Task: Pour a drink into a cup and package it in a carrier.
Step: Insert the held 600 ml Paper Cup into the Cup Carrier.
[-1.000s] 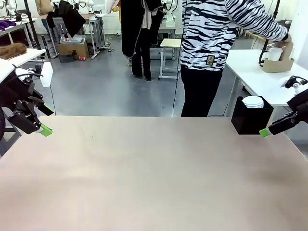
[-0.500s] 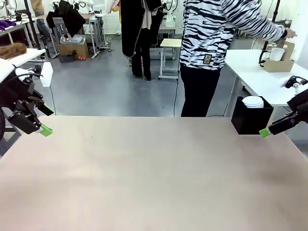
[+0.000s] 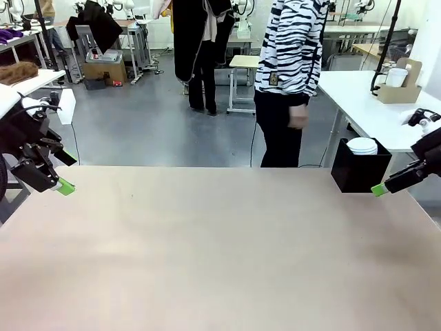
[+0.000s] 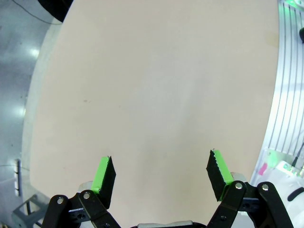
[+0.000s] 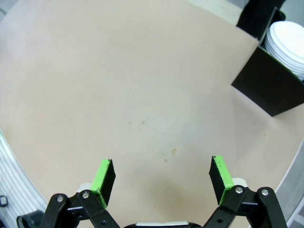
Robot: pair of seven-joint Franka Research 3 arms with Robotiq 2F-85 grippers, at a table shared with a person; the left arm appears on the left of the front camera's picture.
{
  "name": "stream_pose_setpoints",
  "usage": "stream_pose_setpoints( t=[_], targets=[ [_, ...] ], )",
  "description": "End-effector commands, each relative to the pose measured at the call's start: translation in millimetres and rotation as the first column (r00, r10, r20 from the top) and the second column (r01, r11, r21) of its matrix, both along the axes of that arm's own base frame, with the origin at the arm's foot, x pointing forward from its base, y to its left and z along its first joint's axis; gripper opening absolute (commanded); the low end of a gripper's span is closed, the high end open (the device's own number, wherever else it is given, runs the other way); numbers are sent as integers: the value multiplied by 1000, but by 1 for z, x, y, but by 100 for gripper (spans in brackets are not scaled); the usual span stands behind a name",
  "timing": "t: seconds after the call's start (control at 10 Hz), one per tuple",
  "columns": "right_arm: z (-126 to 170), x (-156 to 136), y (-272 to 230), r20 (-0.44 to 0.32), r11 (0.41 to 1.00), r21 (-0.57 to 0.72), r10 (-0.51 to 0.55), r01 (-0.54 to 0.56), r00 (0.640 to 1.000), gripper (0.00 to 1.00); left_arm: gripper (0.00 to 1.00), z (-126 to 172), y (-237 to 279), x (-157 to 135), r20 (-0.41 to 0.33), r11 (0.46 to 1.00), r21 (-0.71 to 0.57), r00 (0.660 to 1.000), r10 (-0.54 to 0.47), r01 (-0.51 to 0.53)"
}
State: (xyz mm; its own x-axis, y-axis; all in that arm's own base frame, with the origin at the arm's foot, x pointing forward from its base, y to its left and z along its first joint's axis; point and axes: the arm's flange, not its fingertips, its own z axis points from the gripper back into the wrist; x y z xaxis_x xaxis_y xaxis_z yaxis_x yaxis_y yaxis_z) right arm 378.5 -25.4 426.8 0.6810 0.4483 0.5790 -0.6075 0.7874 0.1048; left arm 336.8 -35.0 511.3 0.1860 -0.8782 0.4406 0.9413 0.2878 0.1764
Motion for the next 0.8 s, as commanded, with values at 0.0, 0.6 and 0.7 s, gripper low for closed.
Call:
stream_pose_setpoints(
  t=[0.0,0.6,0.7],
  targets=[
    [-3,1,-2,25,999,25,21,-22,999,100,96,-1,1,-1,1,1000,-20,1000,-17,17],
    [-3,1,-2,25,999,25,21,-22,999,100,96,-1,1,-1,1,1000,-20,1000,-17,17],
    [-3,1,-2,25,999,25,21,-22,999,100,96,-1,1,-1,1,1000,-20,1000,-17,17]
  ],
)
